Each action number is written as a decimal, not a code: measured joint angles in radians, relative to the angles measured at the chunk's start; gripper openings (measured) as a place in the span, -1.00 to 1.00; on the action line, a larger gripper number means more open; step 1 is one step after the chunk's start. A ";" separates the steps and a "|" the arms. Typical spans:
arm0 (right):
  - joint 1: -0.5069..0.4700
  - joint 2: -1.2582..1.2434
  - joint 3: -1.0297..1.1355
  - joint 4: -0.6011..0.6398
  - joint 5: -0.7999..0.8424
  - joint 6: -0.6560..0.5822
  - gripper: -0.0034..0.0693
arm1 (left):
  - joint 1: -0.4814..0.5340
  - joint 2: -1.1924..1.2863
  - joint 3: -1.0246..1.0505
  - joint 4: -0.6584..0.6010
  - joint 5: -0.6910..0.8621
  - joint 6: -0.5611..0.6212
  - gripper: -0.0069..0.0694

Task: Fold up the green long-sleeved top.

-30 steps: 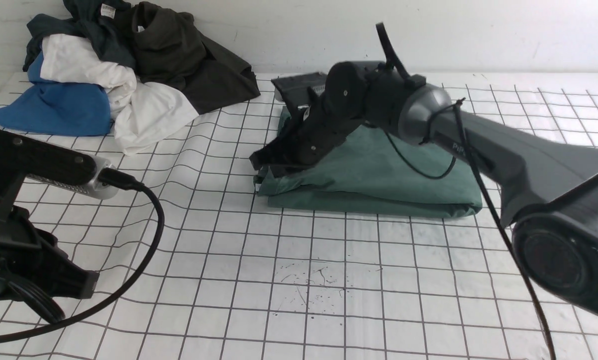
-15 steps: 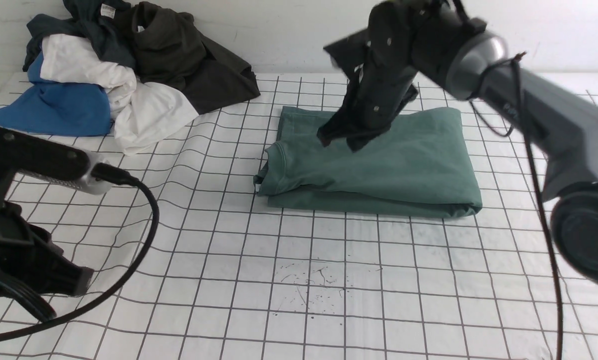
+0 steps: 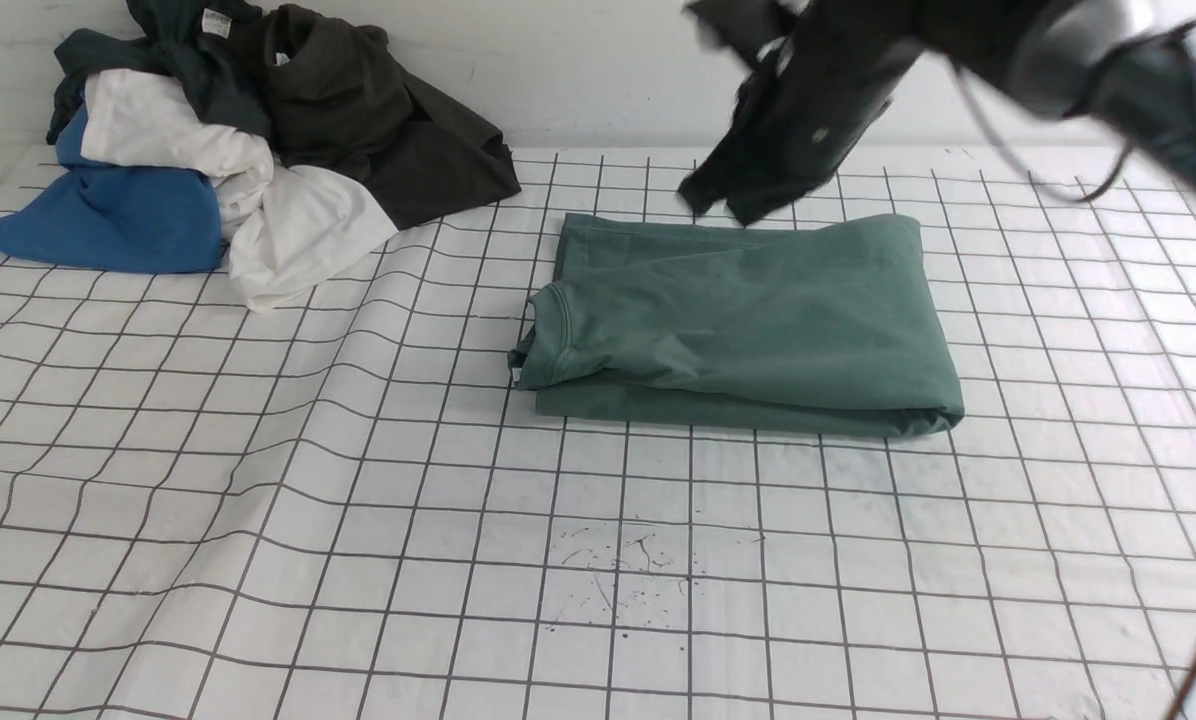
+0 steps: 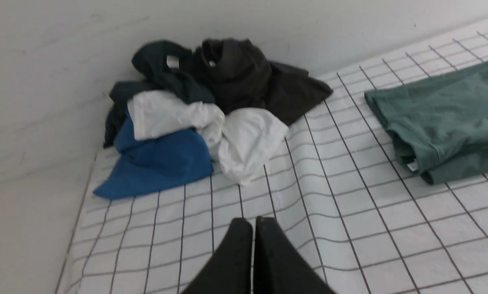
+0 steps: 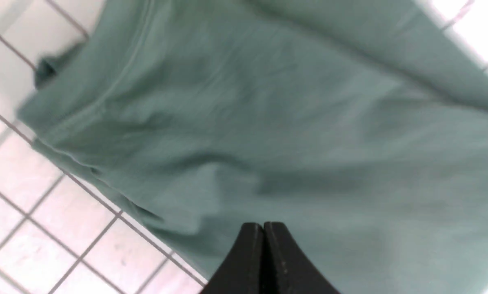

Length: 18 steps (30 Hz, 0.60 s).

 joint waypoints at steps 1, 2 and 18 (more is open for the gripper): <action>-0.022 -0.065 0.024 0.001 0.000 -0.002 -0.92 | 0.000 -0.033 0.035 0.006 -0.038 0.000 -0.84; -0.047 -0.128 0.053 0.002 0.000 -0.002 -0.92 | 0.000 -0.063 0.069 0.011 -0.082 0.000 -0.84; -0.220 -1.059 1.046 0.027 -0.241 0.000 -0.92 | 0.000 -0.278 0.285 0.023 -0.374 -0.004 -0.84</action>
